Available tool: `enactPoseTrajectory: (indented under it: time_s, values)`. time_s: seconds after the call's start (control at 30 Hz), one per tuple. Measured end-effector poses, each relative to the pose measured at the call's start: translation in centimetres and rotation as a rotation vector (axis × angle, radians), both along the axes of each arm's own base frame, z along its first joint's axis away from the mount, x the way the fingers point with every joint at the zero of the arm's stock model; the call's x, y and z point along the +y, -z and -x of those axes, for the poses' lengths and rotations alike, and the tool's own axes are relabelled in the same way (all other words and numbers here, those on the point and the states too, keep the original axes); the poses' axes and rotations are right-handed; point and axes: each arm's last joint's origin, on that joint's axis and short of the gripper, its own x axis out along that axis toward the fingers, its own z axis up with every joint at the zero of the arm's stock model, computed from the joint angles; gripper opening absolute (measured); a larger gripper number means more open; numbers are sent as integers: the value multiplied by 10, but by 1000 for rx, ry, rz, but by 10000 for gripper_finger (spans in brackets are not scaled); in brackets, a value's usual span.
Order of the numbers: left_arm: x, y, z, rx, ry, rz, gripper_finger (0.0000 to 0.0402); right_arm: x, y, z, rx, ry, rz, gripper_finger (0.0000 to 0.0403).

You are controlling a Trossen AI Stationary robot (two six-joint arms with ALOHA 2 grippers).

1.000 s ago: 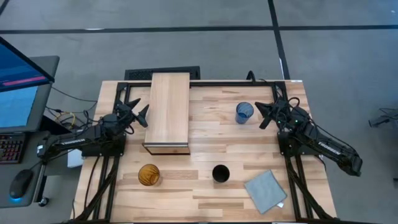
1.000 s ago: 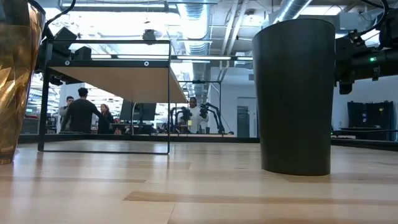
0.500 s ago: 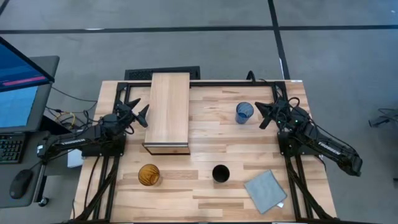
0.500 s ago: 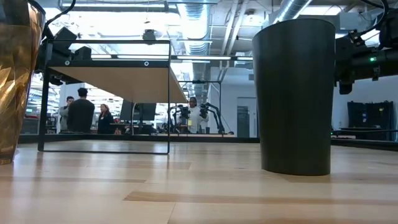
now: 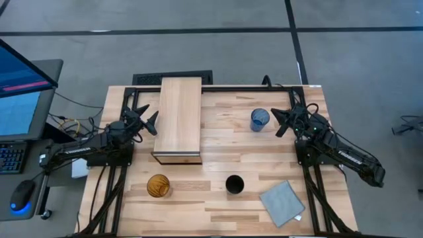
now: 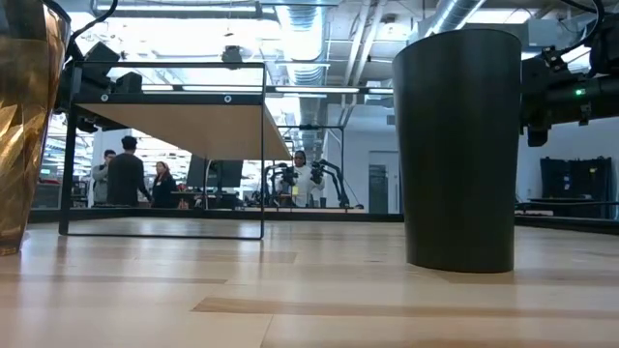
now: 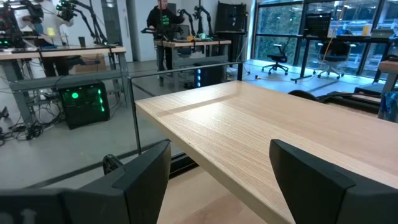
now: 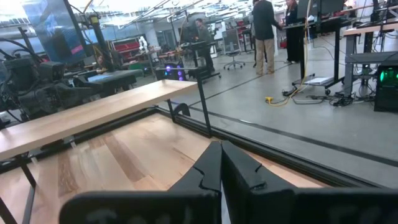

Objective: Stack small to large cups/mugs on shelf

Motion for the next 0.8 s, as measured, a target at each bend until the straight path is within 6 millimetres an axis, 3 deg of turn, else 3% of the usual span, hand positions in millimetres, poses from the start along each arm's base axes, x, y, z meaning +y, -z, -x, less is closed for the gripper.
enactPoseTrajectory:
  time_s: [0.6, 0.8]
  values:
    - [0, 0, 0, 0, 1, 0, 265, 0, -1, 0, -15, 0, 5, 27]
    - [0, 0, 0, 5, 1, -4, 265, 1, -14, 1, -231, -15, -85, 28]
